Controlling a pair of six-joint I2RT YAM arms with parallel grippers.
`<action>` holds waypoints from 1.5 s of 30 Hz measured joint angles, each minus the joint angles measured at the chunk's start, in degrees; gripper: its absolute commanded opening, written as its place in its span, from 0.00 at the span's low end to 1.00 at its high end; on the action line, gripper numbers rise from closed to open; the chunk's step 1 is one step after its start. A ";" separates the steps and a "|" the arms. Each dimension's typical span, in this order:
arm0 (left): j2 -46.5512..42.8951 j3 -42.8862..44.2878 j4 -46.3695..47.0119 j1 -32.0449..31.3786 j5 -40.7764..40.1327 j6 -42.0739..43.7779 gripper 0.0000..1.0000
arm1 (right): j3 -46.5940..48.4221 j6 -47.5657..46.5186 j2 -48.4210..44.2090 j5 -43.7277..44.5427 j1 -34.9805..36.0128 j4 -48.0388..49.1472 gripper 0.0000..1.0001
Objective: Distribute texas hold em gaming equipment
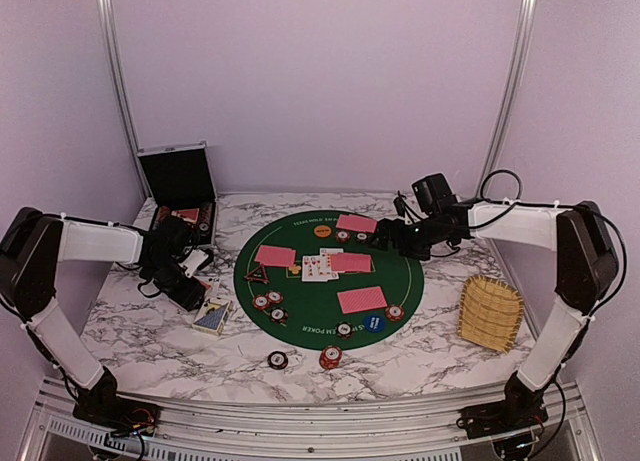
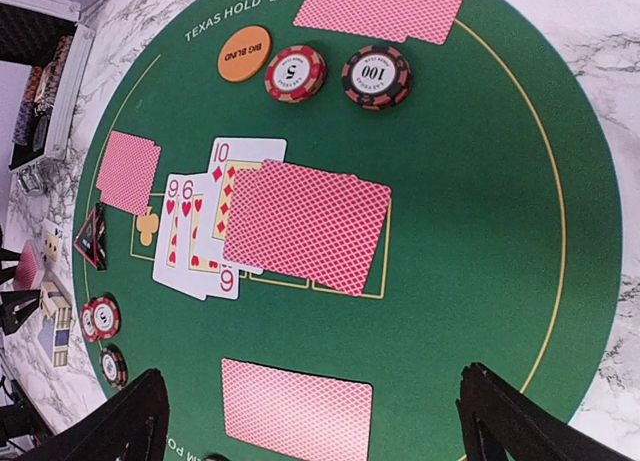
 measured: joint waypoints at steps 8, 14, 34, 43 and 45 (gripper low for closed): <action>0.26 -0.02 0.26 -0.98 2.29 -1.70 0.00 | -0.48 0.13 -0.02 0.50 0.02 -0.04 0.99; 0.48 -0.02 0.28 -0.96 2.62 -2.43 0.12 | -0.66 0.13 -0.02 0.55 0.02 -0.07 0.99; 1.20 0.26 1.75 0.09 3.23 -3.45 0.71 | -0.66 0.13 -1.79 1.20 0.22 -0.52 0.99; 1.20 0.24 2.19 0.39 2.97 -3.58 0.89 | -0.66 0.13 -2.14 1.46 0.22 -0.90 0.99; 1.20 0.24 2.16 0.42 2.93 -3.58 0.89 | -0.63 0.13 -2.25 1.55 0.22 -0.92 0.99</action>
